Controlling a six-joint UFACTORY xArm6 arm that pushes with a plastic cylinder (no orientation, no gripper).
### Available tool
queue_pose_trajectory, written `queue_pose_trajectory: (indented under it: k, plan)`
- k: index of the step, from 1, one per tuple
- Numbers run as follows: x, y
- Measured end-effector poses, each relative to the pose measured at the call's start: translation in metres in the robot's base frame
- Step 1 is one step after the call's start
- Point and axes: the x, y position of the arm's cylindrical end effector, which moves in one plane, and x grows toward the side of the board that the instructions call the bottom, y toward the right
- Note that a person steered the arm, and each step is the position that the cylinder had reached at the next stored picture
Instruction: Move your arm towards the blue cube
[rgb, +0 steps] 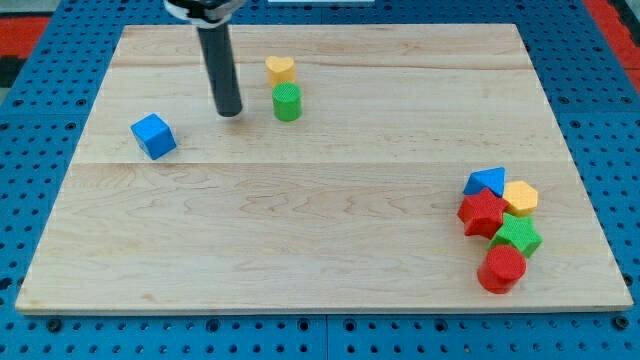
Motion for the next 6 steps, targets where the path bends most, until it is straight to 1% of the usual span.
queue_pose_trajectory:
  k: [3,4,6]
  plan:
    - [0.000,-0.090]
    - [0.007,-0.095]
    - [0.023,-0.084]
